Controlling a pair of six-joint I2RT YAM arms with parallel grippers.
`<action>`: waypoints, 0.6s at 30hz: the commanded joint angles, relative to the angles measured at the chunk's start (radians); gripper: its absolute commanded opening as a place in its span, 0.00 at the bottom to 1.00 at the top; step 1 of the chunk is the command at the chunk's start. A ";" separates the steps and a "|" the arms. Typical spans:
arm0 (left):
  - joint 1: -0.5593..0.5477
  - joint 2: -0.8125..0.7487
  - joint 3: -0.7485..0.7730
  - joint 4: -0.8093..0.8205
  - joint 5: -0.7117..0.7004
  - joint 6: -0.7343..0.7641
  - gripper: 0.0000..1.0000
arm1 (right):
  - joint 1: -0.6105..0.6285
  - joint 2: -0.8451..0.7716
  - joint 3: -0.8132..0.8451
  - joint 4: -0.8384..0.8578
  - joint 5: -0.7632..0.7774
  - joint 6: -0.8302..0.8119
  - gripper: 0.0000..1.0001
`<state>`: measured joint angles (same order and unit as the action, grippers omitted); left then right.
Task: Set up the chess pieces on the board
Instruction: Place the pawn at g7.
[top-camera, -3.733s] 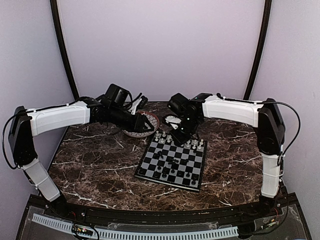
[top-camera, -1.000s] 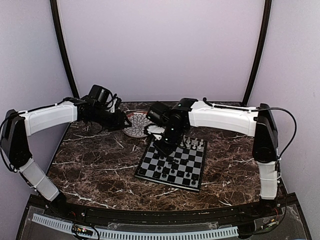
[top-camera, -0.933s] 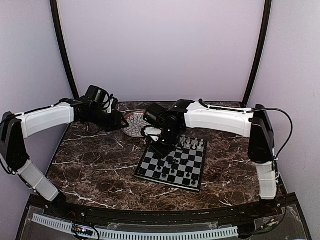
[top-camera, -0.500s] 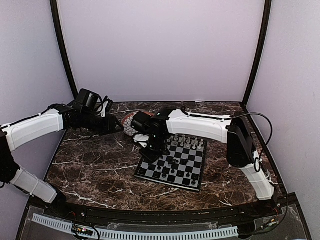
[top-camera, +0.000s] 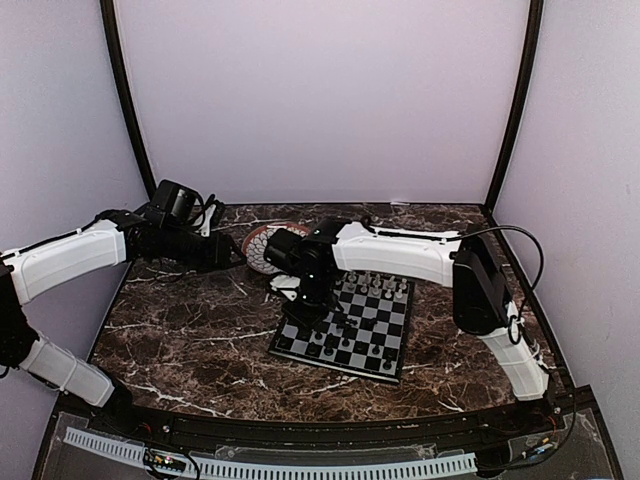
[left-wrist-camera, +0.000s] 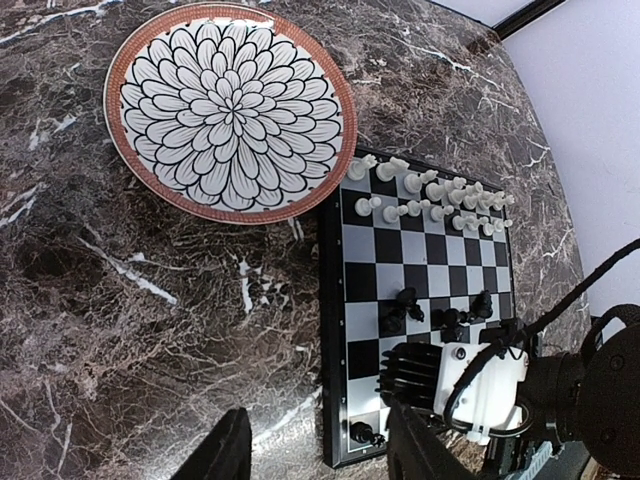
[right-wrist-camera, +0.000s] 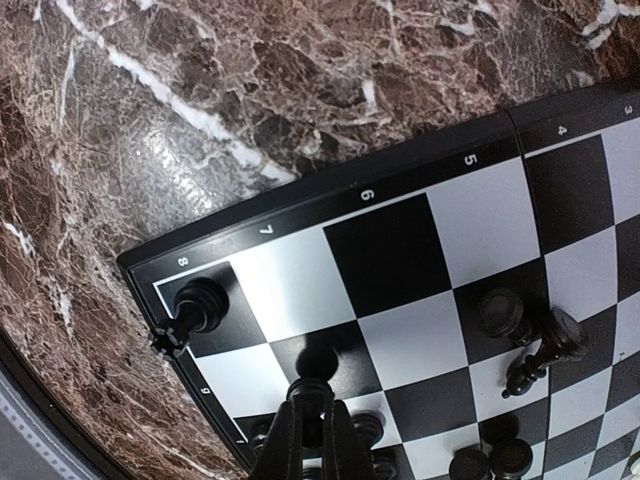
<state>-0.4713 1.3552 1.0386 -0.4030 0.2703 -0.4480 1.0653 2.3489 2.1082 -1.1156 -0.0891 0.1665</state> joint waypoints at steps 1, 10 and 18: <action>-0.001 -0.022 -0.001 -0.018 0.000 0.015 0.49 | 0.005 0.016 0.006 -0.011 0.000 0.008 0.04; -0.001 -0.028 -0.006 -0.025 0.003 0.013 0.49 | 0.003 0.033 0.026 0.000 0.009 0.005 0.18; -0.001 -0.029 -0.003 -0.019 0.010 0.004 0.49 | -0.017 0.005 0.054 0.002 -0.002 0.013 0.22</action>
<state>-0.4713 1.3552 1.0386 -0.4107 0.2714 -0.4484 1.0595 2.3642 2.1227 -1.1191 -0.0856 0.1699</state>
